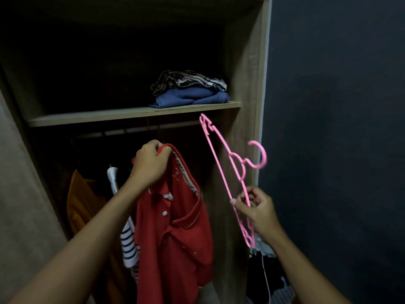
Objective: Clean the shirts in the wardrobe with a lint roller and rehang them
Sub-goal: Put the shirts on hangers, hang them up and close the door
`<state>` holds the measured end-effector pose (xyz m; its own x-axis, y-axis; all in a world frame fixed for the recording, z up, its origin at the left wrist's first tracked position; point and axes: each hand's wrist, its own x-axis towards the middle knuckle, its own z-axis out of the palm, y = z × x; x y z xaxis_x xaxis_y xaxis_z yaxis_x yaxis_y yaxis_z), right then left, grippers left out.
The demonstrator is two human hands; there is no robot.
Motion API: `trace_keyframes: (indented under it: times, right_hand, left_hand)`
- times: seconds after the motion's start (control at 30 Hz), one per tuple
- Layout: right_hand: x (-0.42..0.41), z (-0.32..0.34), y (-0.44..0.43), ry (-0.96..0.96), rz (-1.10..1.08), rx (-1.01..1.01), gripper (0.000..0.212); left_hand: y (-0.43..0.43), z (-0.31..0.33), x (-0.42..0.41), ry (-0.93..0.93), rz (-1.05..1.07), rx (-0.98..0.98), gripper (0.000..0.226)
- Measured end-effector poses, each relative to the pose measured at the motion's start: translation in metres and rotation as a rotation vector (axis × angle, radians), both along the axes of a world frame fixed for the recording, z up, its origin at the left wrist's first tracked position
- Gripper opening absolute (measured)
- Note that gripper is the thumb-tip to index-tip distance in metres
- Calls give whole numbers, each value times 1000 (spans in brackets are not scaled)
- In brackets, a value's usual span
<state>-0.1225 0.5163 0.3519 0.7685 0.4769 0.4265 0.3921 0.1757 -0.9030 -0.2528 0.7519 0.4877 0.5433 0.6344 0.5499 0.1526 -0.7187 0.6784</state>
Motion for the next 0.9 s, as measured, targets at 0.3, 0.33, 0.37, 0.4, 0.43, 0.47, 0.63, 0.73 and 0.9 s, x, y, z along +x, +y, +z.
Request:
trace_keyframes:
  times: [0.3, 0.33, 0.37, 0.4, 0.43, 0.47, 0.63, 0.73, 0.9]
  right_hand:
    - [-10, 66, -28, 129, 102, 240, 28]
    - [-14, 77, -33, 143, 124, 303, 33]
    - [-17, 90, -40, 161, 156, 372, 35]
    - [-20, 103, -48, 172, 199, 441, 33]
    - [-24, 116, -53, 175, 236, 506, 30]
    - [-28, 129, -58, 171, 269, 571, 26]
    - [-42, 176, -63, 58, 303, 734, 25]
    - [-44, 189, -62, -127, 216, 713, 24]
    - [-8, 181, -62, -619, 160, 352, 20]
  left_hand:
    - [-44, 20, 8, 5, -19, 14, 25]
    - [-47, 22, 9, 10, -33, 14, 25]
    - [-51, 25, 10, 12, -49, 16, 24]
    - [-57, 28, 12, 11, -62, 24, 22]
    - [-63, 31, 13, 9, -75, 39, 21]
    - [-70, 34, 15, 7, -89, 51, 19]
    - [-112, 55, 19, -10, -224, 105, 14]
    - [-139, 71, 17, -46, -359, 35, 10]
    - [-145, 95, -2, -187, -443, -173, 30]
